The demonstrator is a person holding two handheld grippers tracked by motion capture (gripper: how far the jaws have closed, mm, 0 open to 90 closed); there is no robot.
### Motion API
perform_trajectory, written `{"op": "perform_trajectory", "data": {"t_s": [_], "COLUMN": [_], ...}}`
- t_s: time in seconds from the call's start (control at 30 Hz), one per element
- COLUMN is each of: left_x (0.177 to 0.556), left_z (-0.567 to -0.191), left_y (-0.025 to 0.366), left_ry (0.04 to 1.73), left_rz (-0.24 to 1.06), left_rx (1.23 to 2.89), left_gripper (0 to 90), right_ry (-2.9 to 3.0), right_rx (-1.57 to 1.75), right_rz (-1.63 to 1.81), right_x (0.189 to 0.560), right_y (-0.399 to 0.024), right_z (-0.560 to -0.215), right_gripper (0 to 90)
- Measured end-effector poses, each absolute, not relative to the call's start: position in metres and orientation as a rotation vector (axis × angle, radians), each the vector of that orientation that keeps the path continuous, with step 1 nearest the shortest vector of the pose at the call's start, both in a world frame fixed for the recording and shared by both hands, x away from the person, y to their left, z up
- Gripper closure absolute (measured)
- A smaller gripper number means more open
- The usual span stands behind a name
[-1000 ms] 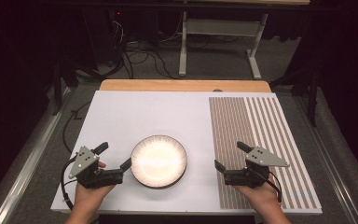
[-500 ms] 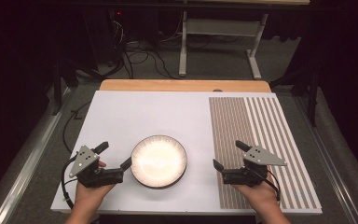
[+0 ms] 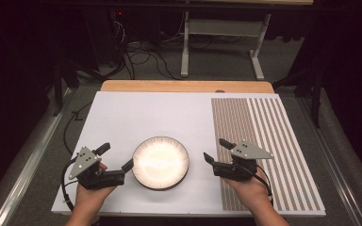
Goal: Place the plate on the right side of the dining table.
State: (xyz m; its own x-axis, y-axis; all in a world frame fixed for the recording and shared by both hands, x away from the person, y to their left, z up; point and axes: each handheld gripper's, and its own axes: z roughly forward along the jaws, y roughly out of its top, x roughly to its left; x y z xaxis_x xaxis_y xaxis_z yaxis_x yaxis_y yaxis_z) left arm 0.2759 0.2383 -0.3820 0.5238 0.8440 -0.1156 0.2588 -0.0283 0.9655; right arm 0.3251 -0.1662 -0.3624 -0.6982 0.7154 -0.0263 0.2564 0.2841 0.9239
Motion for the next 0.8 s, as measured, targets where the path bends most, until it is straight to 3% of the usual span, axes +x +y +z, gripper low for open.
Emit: {"op": "perform_trajectory", "data": {"t_s": [0.43,0.53,0.8], "left_x": [0.279,0.278,0.277], "left_z": [-0.382,-0.381,-0.381], "left_y": [0.236,0.236,0.235], "left_ry": [0.964,0.956,0.946], "left_rz": [0.606,0.615,0.633], "left_rx": [1.6,1.603,1.611], "left_gripper": [0.7,0.7,0.7], "right_ry": [2.156,2.189,2.279], "right_rx": [0.859,0.858,0.824], "right_rz": [1.397,1.386,1.399], "right_x": [0.344,0.35,0.357], "right_y": [-0.143,-0.134,-0.124], "right_z": [-0.359,-0.359,-0.362], "right_gripper": [61.6,74.3,88.4]}}
